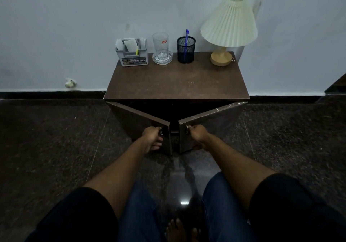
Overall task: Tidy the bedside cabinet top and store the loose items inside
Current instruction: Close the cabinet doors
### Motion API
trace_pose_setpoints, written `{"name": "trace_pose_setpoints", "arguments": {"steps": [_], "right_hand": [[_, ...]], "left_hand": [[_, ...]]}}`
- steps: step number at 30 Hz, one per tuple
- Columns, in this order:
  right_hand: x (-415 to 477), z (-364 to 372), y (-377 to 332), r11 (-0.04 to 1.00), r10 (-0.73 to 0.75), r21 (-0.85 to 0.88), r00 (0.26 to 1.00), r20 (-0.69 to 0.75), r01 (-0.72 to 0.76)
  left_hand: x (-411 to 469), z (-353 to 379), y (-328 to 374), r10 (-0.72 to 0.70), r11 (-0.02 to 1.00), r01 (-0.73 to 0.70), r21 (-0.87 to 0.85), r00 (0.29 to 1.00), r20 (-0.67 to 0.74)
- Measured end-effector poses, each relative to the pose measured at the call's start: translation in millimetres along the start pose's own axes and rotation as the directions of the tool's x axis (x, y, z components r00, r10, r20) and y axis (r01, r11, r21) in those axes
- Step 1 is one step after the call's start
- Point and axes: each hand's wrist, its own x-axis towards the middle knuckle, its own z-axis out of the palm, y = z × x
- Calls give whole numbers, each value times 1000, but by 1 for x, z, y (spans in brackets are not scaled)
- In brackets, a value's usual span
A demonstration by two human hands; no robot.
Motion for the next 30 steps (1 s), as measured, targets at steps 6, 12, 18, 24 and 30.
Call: {"name": "trace_pose_setpoints", "arguments": {"steps": [6, 12, 18, 24, 30], "right_hand": [[24, 4, -8, 999, -23, -42, 999, -29, 22], [40, 8, -19, 1000, 24, 16, 999, -25, -23], [55, 12, -28, 999, 34, 29, 998, -59, -32], [68, 16, -36, 999, 36, 40, 994, -101, -32], [83, 18, -41, 1000, 18, 19, 991, -131, -16]], "left_hand": [[17, 12, 12, -6, 997, 4, -79, 1000, -25], [30, 21, 25, -9, 993, 2, -120, 998, -58], [44, 26, 38, -15, 989, 4, -146, 997, -79], [53, 31, 47, -18, 985, 4, -171, 996, -86], [61, 34, 59, -23, 982, 2, -187, 994, -108]]}}
